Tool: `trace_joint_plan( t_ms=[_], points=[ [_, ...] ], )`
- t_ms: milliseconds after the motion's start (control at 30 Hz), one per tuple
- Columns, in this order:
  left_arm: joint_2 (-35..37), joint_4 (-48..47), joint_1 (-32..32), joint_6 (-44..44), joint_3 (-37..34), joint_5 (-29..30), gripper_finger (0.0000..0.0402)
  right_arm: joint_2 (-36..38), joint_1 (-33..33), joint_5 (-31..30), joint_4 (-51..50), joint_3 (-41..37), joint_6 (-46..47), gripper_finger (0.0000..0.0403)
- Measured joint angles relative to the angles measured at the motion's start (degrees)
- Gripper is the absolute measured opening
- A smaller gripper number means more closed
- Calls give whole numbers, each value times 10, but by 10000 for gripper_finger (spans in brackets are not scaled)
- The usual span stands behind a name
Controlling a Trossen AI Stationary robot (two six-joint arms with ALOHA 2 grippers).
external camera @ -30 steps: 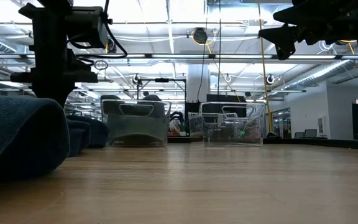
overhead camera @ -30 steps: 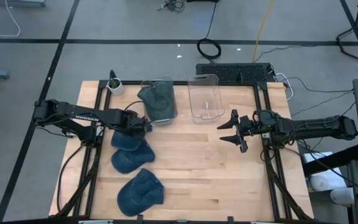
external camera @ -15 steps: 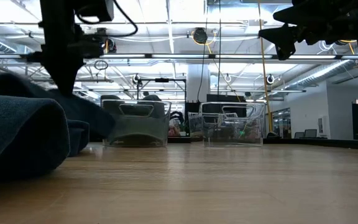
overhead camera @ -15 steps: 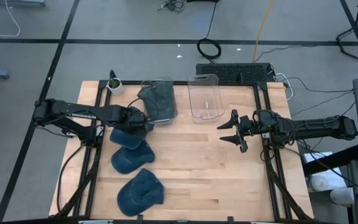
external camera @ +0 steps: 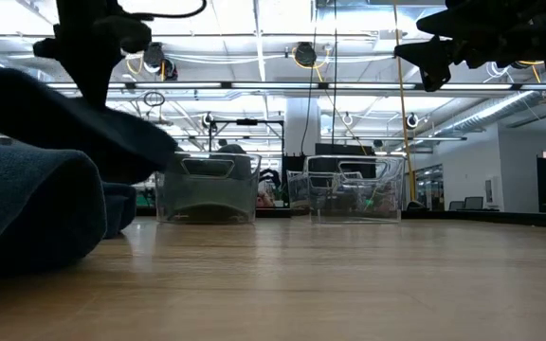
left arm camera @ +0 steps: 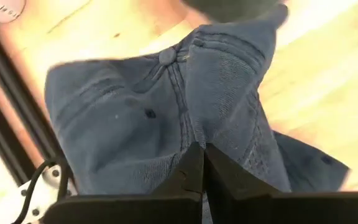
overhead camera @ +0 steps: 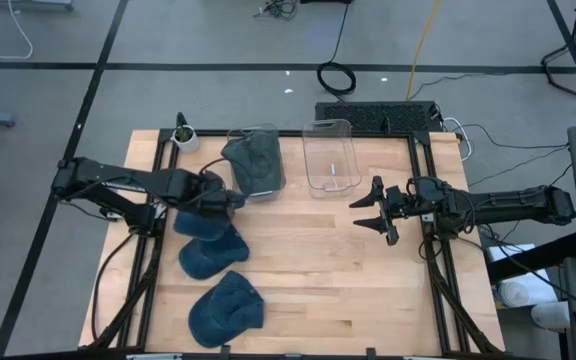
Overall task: Pick & Place hat
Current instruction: Put the top blue cap into the right transparent bin
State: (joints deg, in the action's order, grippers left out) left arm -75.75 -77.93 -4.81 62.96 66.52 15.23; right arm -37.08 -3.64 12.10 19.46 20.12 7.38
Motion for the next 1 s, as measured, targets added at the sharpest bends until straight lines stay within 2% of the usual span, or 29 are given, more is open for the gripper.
trace_joint_plan(
  t_ms=[100, 267, 533, 633, 800, 900, 1000],
  points=[
    [0, 7, -17, -24, 17, 19, 1, 0, 0, 0, 0, 0, 0, 210],
    [0, 38, -55, -108, 47, 82, 1, 0, 0, -1, 0, 0, 1, 210],
    [0, 89, -87, -169, 87, 113, 0, -3, 0, -3, 0, 0, 4, 210],
    [0, 132, -94, -216, 101, 118, 0, -14, 0, -26, 11, 0, 3, 210],
    [0, 252, -103, -371, 115, 117, 0, -61, 0, -73, 74, 0, -9, 210],
    [0, 321, -109, -519, 115, 115, 0, -95, 0, -76, 129, 0, -9, 210],
    [0, 348, -118, -684, 115, 140, 0, -131, 0, -75, 188, 0, 40, 210]
  ],
)
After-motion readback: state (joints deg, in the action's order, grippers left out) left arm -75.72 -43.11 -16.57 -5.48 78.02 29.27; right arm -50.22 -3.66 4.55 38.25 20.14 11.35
